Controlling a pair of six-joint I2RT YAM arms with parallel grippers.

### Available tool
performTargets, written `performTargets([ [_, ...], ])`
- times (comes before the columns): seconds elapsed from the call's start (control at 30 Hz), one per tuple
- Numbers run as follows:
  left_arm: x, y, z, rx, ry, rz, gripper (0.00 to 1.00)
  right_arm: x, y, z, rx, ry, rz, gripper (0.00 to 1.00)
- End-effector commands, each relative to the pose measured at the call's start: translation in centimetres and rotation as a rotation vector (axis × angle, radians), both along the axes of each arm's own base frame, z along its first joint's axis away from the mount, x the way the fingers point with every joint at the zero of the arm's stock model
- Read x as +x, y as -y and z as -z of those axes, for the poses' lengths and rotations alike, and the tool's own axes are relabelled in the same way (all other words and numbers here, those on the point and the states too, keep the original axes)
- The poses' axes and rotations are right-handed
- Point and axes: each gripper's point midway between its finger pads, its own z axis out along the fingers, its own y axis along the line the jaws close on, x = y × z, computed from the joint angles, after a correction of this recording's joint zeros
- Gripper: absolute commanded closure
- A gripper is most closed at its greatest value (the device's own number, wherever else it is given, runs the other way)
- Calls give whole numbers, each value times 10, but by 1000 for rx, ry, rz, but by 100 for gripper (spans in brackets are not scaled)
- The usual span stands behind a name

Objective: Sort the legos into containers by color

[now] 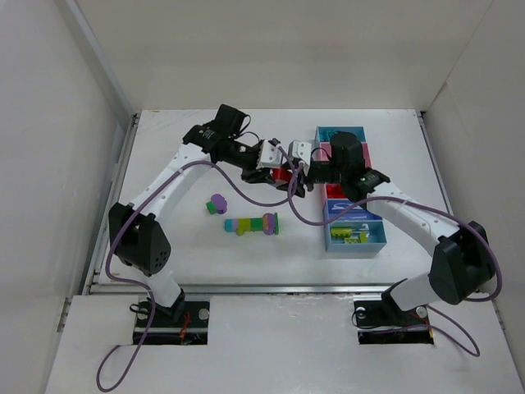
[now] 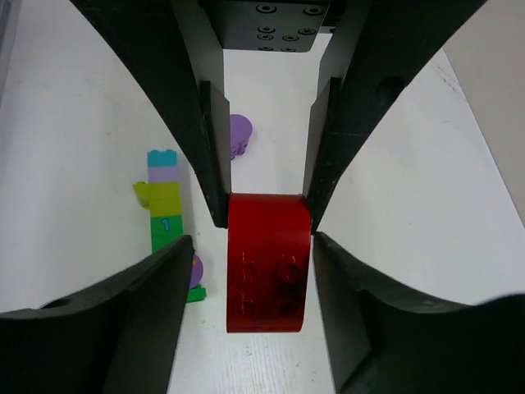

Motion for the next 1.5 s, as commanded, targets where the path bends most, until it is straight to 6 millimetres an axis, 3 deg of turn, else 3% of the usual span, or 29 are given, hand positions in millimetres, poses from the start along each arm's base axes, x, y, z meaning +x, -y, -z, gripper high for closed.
performTargets([
  [0.0, -15, 1, -31, -57, 23, 31, 100, -1, -6, -11, 24, 53, -24, 38],
  [0.13, -18, 1, -31, -59, 11, 36, 100, -4, -6, -10, 22, 44, -34, 68],
  [0.17, -17, 1, -32, -60, 28, 46, 100, -5, -6, -10, 25, 42, -42, 89],
  [0.2, -17, 1, -32, -60, 28, 46, 100, -5, -6, -10, 25, 42, -42, 100],
  [0.23, -17, 0, -35, -59, 52, 47, 94, -4, -6, -9, 24, 34, -31, 100],
  [0.33, -17, -5, -28, -51, 44, 42, 57, -4, -5, -13, 27, 43, -23, 100],
  [0.37, -18, -9, -26, -48, 39, 33, 37, -5, -4, -9, 22, 35, -23, 100],
  [0.4, -21, -11, -16, -37, 30, 42, 29, -6, -3, -12, 26, 43, -23, 100],
  [0.47, -22, -16, -12, -35, 38, 39, 3, -9, -4, -13, 31, 40, -38, 100],
  [0.6, -24, -20, -6, -64, 24, -16, 0, -13, -4, -21, 44, 54, -50, 100],
  [0.8, -3, -12, -8, -131, 16, -183, 4, -20, -7, -33, 61, 76, -73, 100],
  [0.97, -3, -4, -14, -173, 23, -210, 18, -23, -10, -33, 61, 76, -84, 100],
  [1.03, -1, -4, -15, -176, 17, -225, 32, -27, -13, -37, 68, 82, -102, 100],
  [1.07, 0, -3, -17, -181, 24, -225, 46, -27, -13, -37, 68, 82, -102, 100],
  [1.17, 2, -4, -10, -151, 11, -226, 73, -25, -13, -37, 66, 84, -92, 100],
  [1.2, 4, -5, -9, -141, 7, -235, 93, -25, -13, -37, 66, 84, -91, 100],
  [1.23, 4, -6, -6, -128, 7, -239, 100, -24, -12, -36, 63, 85, -83, 100],
  [1.37, 9, -11, -4, -98, 38, -257, 100, -15, -6, -39, 60, 91, -32, 100],
  [1.47, 5, -16, 11, -50, 26, -245, 100, 0, 15, -51, 69, 114, 50, 100],
])
